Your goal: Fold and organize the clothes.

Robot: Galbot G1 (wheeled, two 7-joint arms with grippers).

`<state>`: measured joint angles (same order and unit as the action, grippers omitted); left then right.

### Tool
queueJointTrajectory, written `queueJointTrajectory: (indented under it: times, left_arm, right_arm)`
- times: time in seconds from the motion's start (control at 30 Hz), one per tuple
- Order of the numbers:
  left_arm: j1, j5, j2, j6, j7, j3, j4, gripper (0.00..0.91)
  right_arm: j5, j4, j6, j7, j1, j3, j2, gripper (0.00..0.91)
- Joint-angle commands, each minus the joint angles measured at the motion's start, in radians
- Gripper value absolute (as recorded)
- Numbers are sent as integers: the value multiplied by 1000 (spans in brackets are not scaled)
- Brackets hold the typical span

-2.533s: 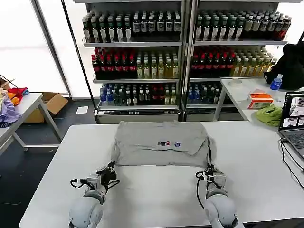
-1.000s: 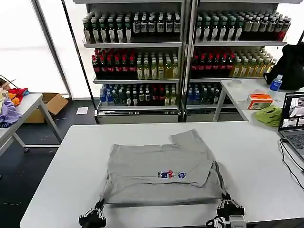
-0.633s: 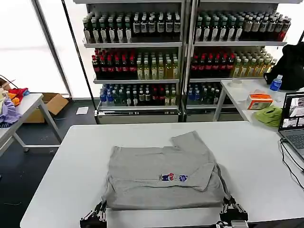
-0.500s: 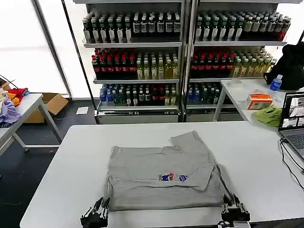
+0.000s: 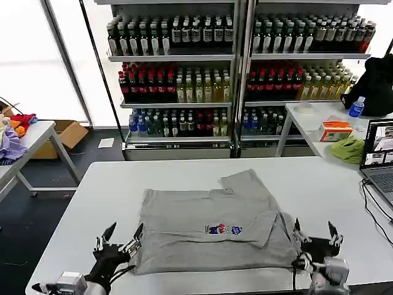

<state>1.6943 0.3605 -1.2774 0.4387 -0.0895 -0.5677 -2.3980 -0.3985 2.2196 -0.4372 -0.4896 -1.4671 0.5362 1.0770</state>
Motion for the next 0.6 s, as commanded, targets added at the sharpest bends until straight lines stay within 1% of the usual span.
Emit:
queueJointTrajectory:
  times: [0.03, 0.07, 0.13, 0.23, 0.3, 0.4, 0.5, 0.6]
  left_arm:
    - [-401, 110, 223, 7, 114, 16, 267, 907]
    - [-450, 126, 230, 10, 115, 29, 305, 907]
    - [-533, 177, 237, 19, 114, 76, 428, 907]
    - [-651, 236, 245, 51, 109, 139, 542, 907]
    - [-726, 236, 248, 62, 101, 184, 608, 907]
    - [-810, 235, 242, 86, 87, 240, 706, 907]
    - [-863, 234, 241, 99, 84, 288, 781, 907]
    - [-895, 229, 238, 109, 83, 317, 840, 907]
  right_arm:
    - [-14, -228, -51, 254, 353, -14, -83, 907]
    - [-8, -280, -72, 274, 425, -55, -104, 907]
    - [-21, -341, -111, 287, 538, -126, -124, 907]
    - [-54, -452, -140, 277, 683, -233, -126, 907]
    - [-94, -546, -141, 260, 750, -298, -104, 907]
    - [-99, -685, -140, 254, 835, -350, -49, 907]
    - [-87, -795, -133, 265, 914, -401, -1, 907]
    - [-76, -859, -122, 279, 956, -430, 35, 907]
